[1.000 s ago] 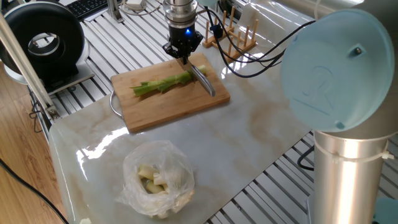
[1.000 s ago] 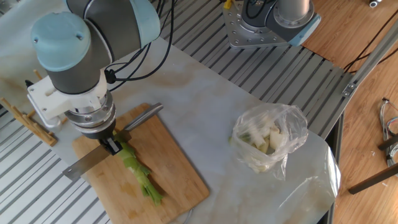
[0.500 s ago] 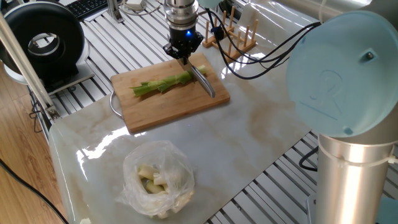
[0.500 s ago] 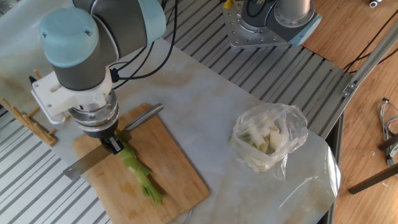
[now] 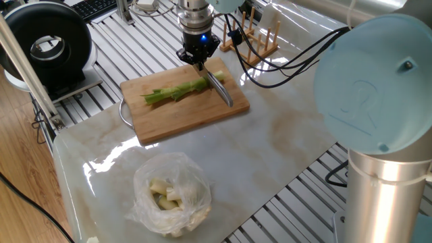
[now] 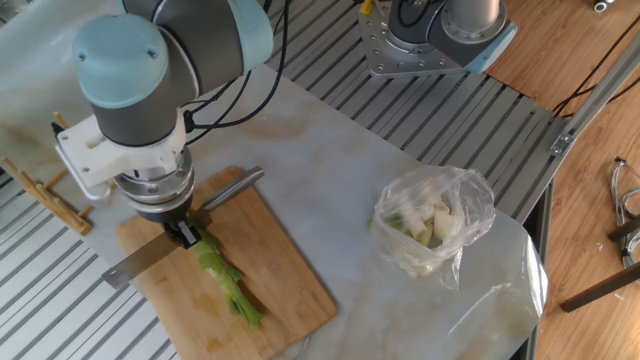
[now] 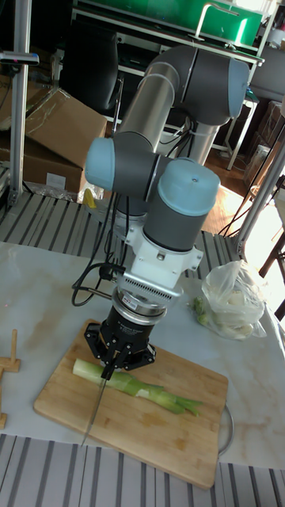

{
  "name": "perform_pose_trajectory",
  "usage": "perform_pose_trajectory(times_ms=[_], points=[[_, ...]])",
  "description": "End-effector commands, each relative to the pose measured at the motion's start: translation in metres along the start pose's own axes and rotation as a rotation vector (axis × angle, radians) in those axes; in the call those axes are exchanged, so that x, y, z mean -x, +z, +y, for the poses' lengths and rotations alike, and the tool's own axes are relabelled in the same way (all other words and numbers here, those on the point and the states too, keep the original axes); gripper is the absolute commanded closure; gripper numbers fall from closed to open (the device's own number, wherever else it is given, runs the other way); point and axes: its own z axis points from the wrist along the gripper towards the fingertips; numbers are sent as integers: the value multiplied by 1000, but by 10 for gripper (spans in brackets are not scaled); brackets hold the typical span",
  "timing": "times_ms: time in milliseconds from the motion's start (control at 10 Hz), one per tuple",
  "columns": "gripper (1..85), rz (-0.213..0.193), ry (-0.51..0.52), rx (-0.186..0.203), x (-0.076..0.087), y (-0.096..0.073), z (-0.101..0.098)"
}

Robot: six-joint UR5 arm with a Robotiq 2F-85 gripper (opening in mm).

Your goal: Chop the scallions

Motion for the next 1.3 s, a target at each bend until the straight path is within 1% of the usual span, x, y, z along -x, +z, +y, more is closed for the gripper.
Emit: perform_pose_trajectory(times_ms=[0, 100, 300, 400, 500, 600, 700, 800, 900, 1000, 1100, 1200], points=[[847, -29, 7, 5, 6, -5, 3], [847, -44, 1, 15, 9, 0, 0], [847, -60, -2, 26, 13, 14, -5], [847, -64, -1, 16, 14, 12, -5], [847, -55, 1, 8, 11, 3, -2], [847, -53, 8, 3, 9, -6, 2], [847, -54, 7, -8, 8, -12, 4], [847, -49, -8, -16, 7, -13, 3], [847, -41, -16, -10, 6, -10, 0], [847, -33, -21, 7, 6, -3, -3], [847, -27, -19, 28, 5, 3, -2], [847, -23, -25, 30, 5, 9, -5]])
